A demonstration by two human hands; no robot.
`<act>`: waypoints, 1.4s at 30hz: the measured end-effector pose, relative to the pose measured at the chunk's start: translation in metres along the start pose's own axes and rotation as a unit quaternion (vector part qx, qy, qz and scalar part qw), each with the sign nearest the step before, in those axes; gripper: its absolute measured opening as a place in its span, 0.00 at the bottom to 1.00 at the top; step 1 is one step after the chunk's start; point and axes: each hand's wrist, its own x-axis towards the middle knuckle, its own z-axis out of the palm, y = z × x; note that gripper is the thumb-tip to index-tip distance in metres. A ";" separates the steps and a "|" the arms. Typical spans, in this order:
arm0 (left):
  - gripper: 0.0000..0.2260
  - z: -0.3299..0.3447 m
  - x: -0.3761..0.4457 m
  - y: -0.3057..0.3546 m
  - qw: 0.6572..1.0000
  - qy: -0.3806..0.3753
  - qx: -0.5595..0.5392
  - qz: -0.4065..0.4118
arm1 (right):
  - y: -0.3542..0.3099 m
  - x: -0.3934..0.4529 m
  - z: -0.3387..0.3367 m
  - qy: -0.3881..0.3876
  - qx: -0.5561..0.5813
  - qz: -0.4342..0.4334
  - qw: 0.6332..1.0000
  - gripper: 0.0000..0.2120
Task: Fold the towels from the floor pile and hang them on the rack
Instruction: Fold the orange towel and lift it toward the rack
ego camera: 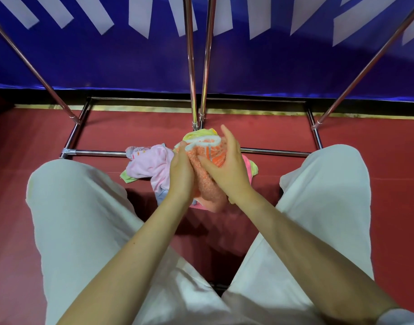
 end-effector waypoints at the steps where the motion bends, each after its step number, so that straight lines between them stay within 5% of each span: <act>1: 0.18 0.000 -0.002 0.000 1.000 -0.007 0.002 -0.003 | -0.001 -0.002 0.000 -0.021 0.021 0.034 0.999 0.31; 6: 0.19 0.002 -0.019 -0.009 0.991 -0.107 0.069 -0.033 | -0.004 -0.006 -0.002 0.059 -0.076 0.011 0.995 0.15; 9: 0.12 0.001 -0.018 -0.020 0.992 -0.067 0.104 0.012 | -0.002 -0.011 -0.002 0.058 -0.023 -0.007 0.998 0.16; 12: 0.05 0.002 -0.013 -0.017 1.000 -0.019 0.022 -0.011 | -0.001 -0.014 -0.001 0.006 0.110 0.062 0.992 0.14; 16: 0.14 -0.005 -0.011 0.000 0.999 -0.016 0.029 0.015 | 0.011 -0.012 -0.003 -0.092 0.247 0.100 0.959 0.13; 20: 0.13 -0.014 -0.004 0.009 0.998 -0.029 0.044 0.033 | 0.015 -0.019 -0.005 -0.197 0.200 0.101 0.954 0.10; 29: 0.13 -0.026 -0.006 0.023 0.995 -0.040 -0.005 0.092 | 0.054 -0.039 0.012 -0.268 0.067 0.157 0.948 0.13; 32: 0.11 -0.041 0.002 0.034 0.994 -0.009 -0.029 0.107 | 0.063 -0.046 0.014 -0.286 0.079 0.172 0.939 0.07; 38: 0.11 -0.080 0.029 0.051 0.982 0.123 -0.050 0.137 | 0.042 -0.030 0.006 -0.163 0.204 0.195 0.945 0.07; 42: 0.12 -0.090 0.036 0.043 0.983 0.148 -0.050 0.100 | 0.029 -0.033 0.000 -0.216 0.176 0.181 0.943 0.08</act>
